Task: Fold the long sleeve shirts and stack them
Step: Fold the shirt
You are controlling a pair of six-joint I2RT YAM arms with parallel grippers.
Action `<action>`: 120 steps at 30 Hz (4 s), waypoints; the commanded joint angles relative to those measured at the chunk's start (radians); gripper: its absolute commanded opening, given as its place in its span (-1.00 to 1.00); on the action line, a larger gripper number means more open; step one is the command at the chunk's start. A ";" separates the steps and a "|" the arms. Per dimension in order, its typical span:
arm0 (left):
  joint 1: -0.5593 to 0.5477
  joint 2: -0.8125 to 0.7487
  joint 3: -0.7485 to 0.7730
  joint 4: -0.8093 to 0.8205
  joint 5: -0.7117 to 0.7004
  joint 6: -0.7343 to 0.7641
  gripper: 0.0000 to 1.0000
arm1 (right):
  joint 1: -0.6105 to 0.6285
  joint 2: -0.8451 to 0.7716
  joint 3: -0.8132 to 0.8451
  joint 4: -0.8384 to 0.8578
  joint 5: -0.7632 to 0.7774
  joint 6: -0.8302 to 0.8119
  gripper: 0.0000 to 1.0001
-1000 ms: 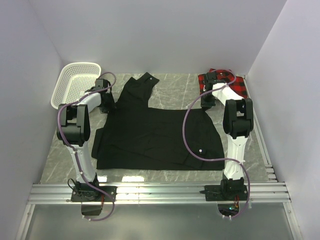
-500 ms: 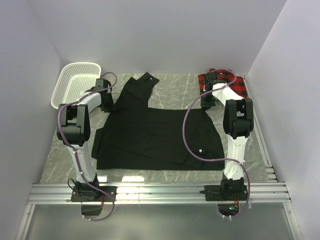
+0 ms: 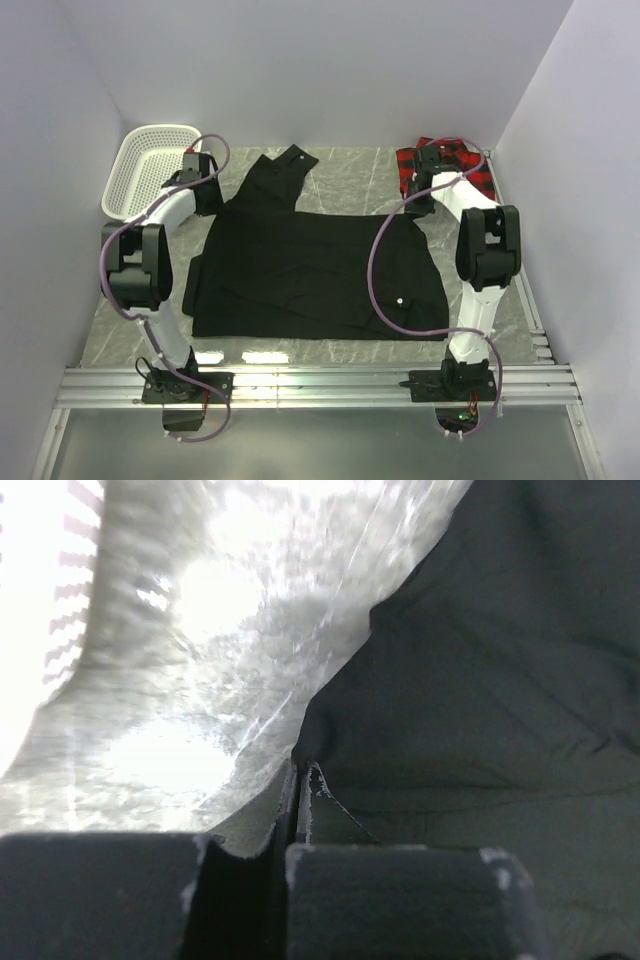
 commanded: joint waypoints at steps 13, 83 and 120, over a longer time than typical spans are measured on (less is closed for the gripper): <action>-0.007 -0.303 -0.211 0.073 -0.083 -0.070 -0.99 | 0.003 -0.382 -0.336 0.231 0.045 0.201 -1.00; -0.015 -0.751 -0.578 -0.015 -0.035 -0.345 0.47 | 0.295 -0.425 -0.674 0.301 -0.171 0.322 0.25; -0.047 0.348 0.382 0.054 0.195 -0.116 0.45 | 0.376 -0.788 -0.798 0.380 -0.111 0.262 0.76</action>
